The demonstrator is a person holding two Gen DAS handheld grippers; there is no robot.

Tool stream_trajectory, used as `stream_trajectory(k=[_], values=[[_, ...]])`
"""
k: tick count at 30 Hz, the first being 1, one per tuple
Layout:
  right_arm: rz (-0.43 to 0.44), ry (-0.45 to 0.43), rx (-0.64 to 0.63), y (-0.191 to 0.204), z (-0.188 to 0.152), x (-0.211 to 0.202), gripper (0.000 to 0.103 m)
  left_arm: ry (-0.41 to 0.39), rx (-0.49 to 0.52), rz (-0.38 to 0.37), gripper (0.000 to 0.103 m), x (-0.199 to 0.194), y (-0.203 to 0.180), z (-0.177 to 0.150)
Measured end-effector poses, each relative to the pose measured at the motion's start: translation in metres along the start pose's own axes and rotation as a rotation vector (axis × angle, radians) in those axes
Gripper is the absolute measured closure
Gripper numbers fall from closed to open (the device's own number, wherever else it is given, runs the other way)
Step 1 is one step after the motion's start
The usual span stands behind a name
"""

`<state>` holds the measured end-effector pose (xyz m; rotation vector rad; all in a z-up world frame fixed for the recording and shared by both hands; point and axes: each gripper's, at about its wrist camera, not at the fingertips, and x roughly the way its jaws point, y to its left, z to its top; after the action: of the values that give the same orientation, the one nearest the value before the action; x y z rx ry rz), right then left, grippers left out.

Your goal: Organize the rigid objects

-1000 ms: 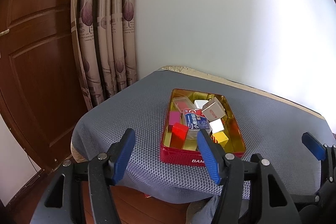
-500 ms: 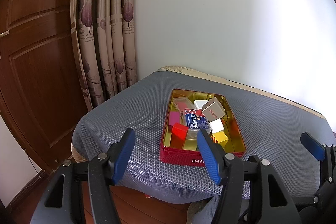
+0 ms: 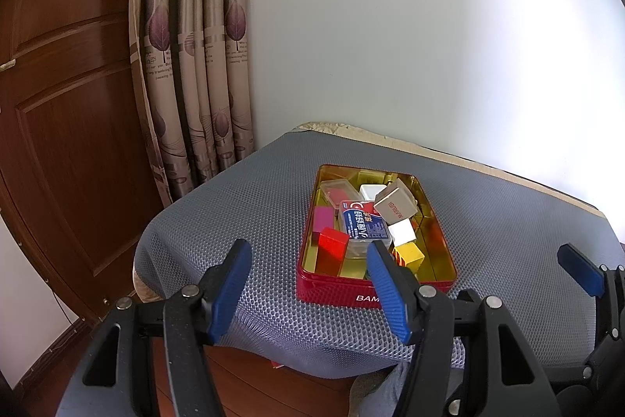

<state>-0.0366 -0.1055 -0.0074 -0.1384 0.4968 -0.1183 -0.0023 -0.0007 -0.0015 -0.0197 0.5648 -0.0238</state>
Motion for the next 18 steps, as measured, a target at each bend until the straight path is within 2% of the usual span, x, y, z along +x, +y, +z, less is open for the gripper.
stream_trajectory(k=[18], values=[[0.001, 0.001, 0.000, 0.0012, -0.0005, 0.0001, 0.000, 0.007, 0.001, -0.001, 0.040, -0.0001, 0.0008, 0.0007]])
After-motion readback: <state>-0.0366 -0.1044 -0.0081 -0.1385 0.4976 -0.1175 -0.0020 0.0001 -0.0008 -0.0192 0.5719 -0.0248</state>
